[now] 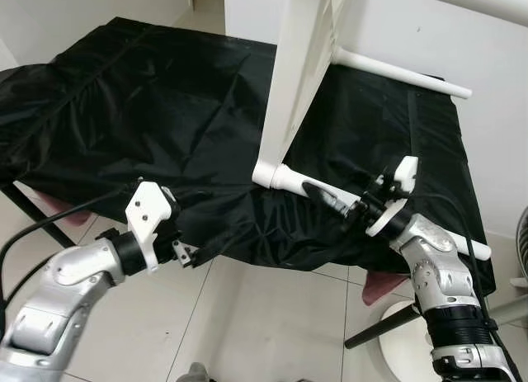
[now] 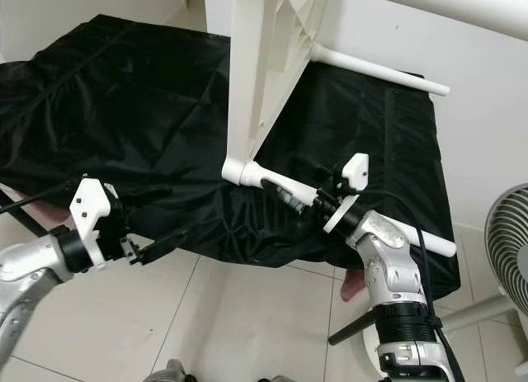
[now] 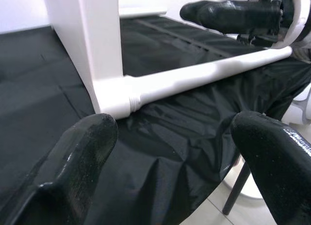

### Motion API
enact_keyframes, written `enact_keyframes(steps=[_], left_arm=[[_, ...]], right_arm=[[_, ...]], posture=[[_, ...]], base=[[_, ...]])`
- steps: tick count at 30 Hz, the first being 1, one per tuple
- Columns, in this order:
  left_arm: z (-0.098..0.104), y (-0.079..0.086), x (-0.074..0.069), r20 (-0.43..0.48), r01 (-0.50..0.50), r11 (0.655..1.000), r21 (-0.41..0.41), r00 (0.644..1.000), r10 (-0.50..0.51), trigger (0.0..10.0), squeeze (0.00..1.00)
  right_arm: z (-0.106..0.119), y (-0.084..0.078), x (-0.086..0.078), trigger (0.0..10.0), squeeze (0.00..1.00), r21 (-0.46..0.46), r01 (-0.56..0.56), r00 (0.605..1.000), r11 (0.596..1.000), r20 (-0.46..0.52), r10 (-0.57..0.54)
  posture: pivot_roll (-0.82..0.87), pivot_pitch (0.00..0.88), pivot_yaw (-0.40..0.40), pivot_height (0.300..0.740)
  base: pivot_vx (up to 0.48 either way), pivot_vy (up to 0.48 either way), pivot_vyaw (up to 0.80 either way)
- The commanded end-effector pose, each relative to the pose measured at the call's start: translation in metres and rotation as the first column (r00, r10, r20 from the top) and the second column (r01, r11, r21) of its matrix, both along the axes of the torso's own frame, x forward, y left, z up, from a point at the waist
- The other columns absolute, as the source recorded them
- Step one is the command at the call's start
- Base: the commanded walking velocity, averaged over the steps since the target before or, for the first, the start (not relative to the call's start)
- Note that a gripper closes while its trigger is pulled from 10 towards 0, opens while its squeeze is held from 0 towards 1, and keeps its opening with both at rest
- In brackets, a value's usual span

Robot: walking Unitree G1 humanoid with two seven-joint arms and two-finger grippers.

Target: Building children table

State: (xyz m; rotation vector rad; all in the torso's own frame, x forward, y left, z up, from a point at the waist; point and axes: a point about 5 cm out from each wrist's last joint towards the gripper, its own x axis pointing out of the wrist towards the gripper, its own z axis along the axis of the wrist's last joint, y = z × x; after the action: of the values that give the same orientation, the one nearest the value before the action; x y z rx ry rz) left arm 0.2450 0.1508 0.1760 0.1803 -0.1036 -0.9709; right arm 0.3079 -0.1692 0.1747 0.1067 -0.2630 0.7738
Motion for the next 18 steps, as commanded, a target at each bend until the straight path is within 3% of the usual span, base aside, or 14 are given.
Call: enact_keyframes(steps=[1,5,8,10,14,16,18], left_arm=[[-0.002,0.001,0.008,0.005,-0.077,0.997,0.014,0.997,0.077,10.0,0.0],[-0.003,-0.009,0.022,-0.028,-0.187,0.982,-0.017,0.982,0.186,10.0,0.0],[-0.003,-0.022,0.039,-0.062,-0.284,0.958,-0.049,0.958,0.281,10.0,0.0],[-0.003,-0.022,0.039,-0.062,-0.284,0.958,-0.049,0.958,0.281,10.0,0.0],[-0.003,-0.04,0.053,-0.075,-0.32,0.945,-0.068,0.946,0.315,10.0,0.0],[-0.003,-0.04,0.053,-0.075,-0.32,0.945,-0.068,0.946,0.315,10.0,0.0],[0.001,-0.05,0.06,-0.061,-0.326,0.941,-0.087,0.945,0.321,10.0,0.0]], right_arm=[[-0.001,-0.005,0.005,10.0,0.0,0.028,0.101,0.995,0.995,-0.017,-0.1],[-0.001,0.0,0.008,10.0,0.0,0.078,0.193,0.981,0.978,-0.041,-0.191],[-0.005,-0.002,0.017,10.0,0.0,0.062,0.375,0.926,0.925,-0.063,-0.372],[-0.005,-0.002,0.017,10.0,0.0,0.062,0.375,0.926,0.925,-0.063,-0.372],[-0.008,-0.008,0.027,10.0,0.0,0.032,0.513,0.856,0.858,-0.091,-0.509],[-0.008,-0.008,0.027,10.0,0.0,0.032,0.513,0.856,0.858,-0.091,-0.509],[-0.007,-0.009,0.03,10.0,0.0,0.018,0.54,0.84,0.841,-0.082,-0.537]], posture=[[0.16,0.061,-0.041,0.74],[0.16,0.058,-0.045,0.74],[0.15,0.051,-0.043,0.74],[0.15,0.051,-0.043,0.74],[0.14,0.033,-0.044,0.74],[0.14,0.033,-0.044,0.74],[0.13,0.023,-0.042,0.74]], base=[[0.0,0.0,0.0],[0.0,0.0,0.0],[0.0,0.0,0.0],[0.0,0.0,0.0],[0.0,0.0,0.0],[0.0,0.0,0.0],[0.0,0.0,0.0]])
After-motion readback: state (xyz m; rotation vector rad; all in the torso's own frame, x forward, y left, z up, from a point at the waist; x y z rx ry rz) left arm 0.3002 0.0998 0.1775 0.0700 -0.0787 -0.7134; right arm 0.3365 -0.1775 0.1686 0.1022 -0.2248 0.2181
